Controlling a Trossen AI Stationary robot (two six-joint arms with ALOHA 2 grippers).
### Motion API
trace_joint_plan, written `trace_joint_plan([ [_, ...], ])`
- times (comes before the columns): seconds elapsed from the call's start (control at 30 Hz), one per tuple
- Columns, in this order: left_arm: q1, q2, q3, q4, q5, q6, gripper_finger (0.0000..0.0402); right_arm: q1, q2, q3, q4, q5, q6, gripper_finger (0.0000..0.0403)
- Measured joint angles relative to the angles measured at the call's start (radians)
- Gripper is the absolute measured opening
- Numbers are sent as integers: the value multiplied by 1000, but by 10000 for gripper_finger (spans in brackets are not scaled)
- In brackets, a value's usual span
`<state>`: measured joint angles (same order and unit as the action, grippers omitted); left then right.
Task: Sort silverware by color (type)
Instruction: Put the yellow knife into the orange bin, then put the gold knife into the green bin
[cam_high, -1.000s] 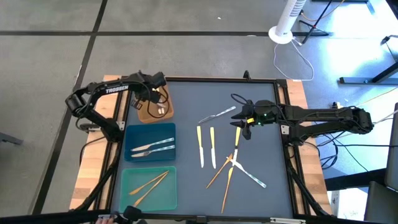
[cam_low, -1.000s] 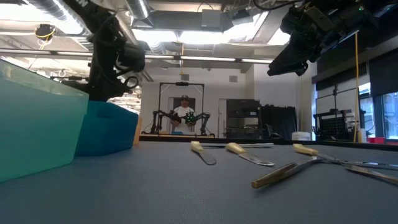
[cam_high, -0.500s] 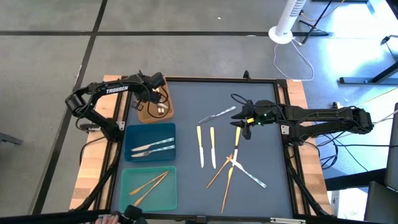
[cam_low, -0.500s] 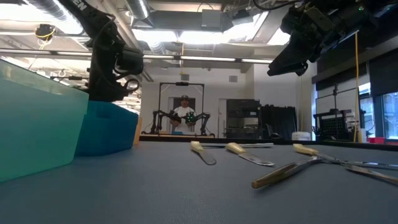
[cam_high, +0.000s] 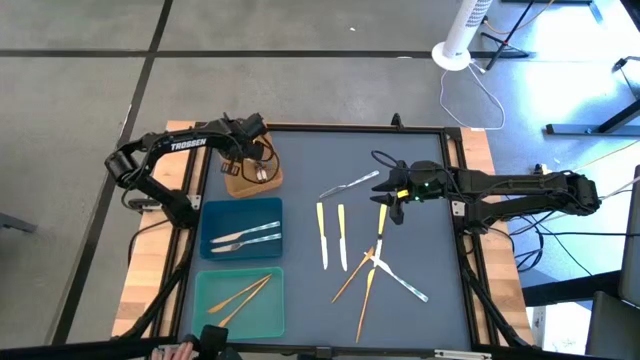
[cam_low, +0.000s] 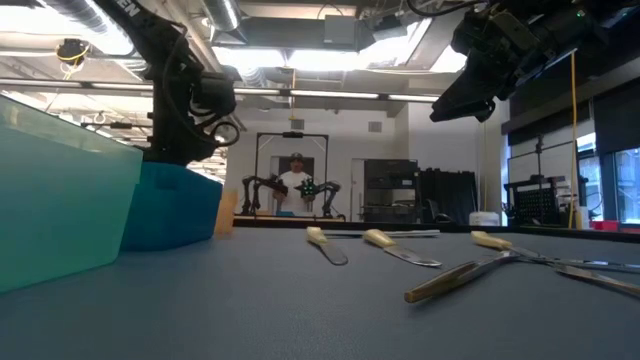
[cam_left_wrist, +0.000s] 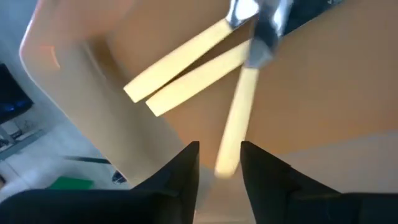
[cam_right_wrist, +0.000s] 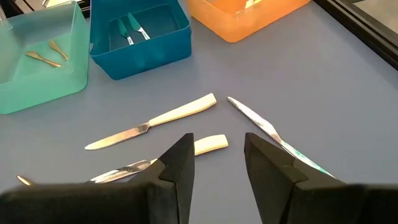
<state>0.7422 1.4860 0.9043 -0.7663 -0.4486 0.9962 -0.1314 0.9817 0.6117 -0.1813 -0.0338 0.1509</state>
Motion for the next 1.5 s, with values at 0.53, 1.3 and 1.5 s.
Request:
trace_joint_plan([
  [0.53,0,0,0,16,2,0,124,0,0,0,0,1,-2,129],
  [1.3,-22,-36,0,16,-10,8,124,0,0,0,-1,1,-3,129],
  [1.5,-55,-138,0,16,-5,7,124,0,0,0,-2,-9,0,129],
])
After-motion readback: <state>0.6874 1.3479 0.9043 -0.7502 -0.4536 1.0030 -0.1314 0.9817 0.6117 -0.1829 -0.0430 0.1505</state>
